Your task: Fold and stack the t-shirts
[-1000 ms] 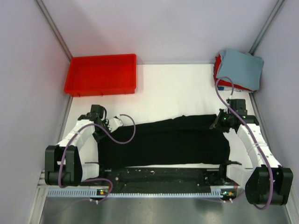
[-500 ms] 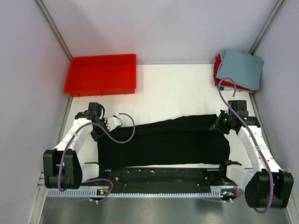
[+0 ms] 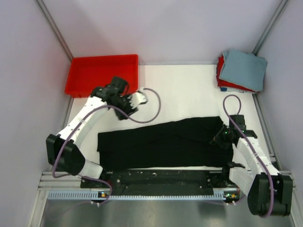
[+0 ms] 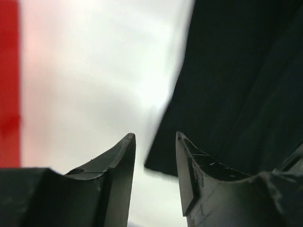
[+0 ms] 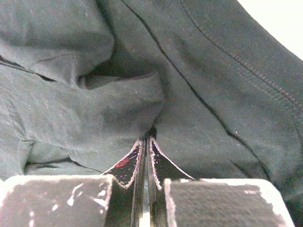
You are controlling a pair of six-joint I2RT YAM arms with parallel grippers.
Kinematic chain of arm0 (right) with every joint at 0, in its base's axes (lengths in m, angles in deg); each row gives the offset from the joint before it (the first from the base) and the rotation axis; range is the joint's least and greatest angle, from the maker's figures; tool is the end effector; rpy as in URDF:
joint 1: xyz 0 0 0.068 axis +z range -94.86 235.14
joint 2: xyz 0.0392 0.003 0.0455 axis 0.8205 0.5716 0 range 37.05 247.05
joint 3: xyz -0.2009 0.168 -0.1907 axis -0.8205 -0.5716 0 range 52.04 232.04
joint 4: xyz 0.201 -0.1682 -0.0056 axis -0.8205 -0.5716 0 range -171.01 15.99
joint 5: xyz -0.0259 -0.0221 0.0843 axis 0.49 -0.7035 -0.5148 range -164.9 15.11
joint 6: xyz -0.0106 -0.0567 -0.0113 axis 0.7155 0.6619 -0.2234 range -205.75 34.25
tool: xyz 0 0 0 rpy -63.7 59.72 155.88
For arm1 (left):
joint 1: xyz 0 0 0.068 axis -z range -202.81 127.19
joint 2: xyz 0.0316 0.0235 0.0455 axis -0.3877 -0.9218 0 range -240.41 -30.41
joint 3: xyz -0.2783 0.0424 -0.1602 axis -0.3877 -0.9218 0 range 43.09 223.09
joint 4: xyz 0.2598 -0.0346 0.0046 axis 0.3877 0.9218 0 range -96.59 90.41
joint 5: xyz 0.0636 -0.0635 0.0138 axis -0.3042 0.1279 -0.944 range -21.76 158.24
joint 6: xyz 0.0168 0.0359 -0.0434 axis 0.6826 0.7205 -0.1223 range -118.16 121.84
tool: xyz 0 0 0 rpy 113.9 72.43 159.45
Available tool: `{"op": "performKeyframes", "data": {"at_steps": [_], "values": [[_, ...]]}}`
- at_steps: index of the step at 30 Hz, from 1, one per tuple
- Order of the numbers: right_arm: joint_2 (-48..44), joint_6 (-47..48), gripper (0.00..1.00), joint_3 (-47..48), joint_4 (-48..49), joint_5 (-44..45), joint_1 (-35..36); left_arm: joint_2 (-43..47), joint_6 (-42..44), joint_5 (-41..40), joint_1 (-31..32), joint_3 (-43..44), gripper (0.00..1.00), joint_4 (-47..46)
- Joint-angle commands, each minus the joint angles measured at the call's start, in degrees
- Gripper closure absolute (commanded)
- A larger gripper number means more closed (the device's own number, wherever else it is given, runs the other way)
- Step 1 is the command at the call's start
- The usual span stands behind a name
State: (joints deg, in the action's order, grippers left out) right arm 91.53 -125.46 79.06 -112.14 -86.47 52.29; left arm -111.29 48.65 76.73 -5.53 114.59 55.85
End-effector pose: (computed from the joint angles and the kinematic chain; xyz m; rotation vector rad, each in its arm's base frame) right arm 0.1299 0.0021 0.2058 0.9470 2.5991 0.4549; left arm 0.2449 -0.0827 0.3348 1.5118 2.3527 -0.0865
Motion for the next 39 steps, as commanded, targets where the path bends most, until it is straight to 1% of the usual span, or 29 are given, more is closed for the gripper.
{"op": "performKeyframes", "data": {"at_steps": [1, 4, 7, 10, 12, 15, 17, 22, 25, 27, 29, 30, 31, 32, 33, 35, 39], "values": [[1.2, -1.2, 1.00, 0.5, 4.6, 1.3, -0.8, -9.3, -19.3, 14.8, 15.4, 11.3, 0.58, -5.8], [1.9, -0.7, 1.00, 0.5, 5.2, 1.4, -0.8, -18.9, -26.2, 17.6, 23.4, 19.4, 0.61, -10.3], [1.8, -0.3, 1.00, 0.7, 5.8, 1.7, -0.8, -25.5, -32.7, 20.0, 28.4, 22.5, 0.60, -15.7], [1.7, 0.3, 1.00, 0.7, 6.0, 1.6, -0.8, -28.4, -37.7, 20.9, 30.6, 22.3, 0.56, -24.3], [1.9, 0.6, 1.00, 0.7, 6.0, 1.7, -0.8, -30.9, -40.4, 20.9, 31.6, 23.0, 0.53, -27.5], [2.1, 0.9, 1.00, 0.7, 6.4, 1.6, -0.8, -36.3, -42.8, 21.5, 32.0, 25.4, 0.52, -27.0], [2.3, 1.0, 1.00, 0.8, 6.5, 1.6, -0.8, -39.8, -42.0, 20.2, 32.2, 26.9, 0.52, -25.9], [2.7, 2.0, 1.00, 1.5, 6.8, 1.2, -0.8, -41.5, -39.4, 16.1, 32.3, 27.5, 0.53, -26.8], [2.3, 2.2, 1.00, 1.2, 7.1, 0.9, -0.8, -41.4, -38.7, 13.8, 32.6, 27.2, 0.55, -27.0], [1.9, 2.2, 1.00, 1.1, 7.2, 0.9, -0.8, -40.9, -38.6, 13.3, 32.8, 26.5, 0.59, -26.6], [1.4, 2.2, 1.00, 0.9, 7.5, 0.9, -0.8, -40.6, -38.1, 14.0, 33.3, 25.4, 0.65, -26.5], [1.3, 2.3, 1.00, 0.9, 7.5, 0.9, -0.8, -40.6, -38.0, 14.4, 33.4, 25.0, 0.71, -26.4], [1.4, 2.3, 1.00, 1.0, 7.5, 0.9, -0.8, -40.6, -37.8, 14.5, 33.6, 24.7, 0.73, -26.4], [1.5, 2.3, 1.00, 1.1, 7.5, 0.8, -0.8, -40.9, -37.8, 14.2, 33.8, 24.8, 0.73, -26.1], [1.5, 2.5, 1.00, 1.3, 7.5, 0.6, -0.8, -41.2, -38.0, 13.4, 33.8, 25.0, 0.70, -25.8], [1.6, 2.7, 1.00, 1.5, 7.5, 0.2, -0.8, -41.0, -37.8, 10.2, 33.8, 25.3, 0.60, -25.8], [1.6, 3.1, 1.00, 1.4, 7.5, -0.1, -0.8, -38.3, -35.7, 3.5, 33.9, 25.2, 0.55, -29.0]]}}
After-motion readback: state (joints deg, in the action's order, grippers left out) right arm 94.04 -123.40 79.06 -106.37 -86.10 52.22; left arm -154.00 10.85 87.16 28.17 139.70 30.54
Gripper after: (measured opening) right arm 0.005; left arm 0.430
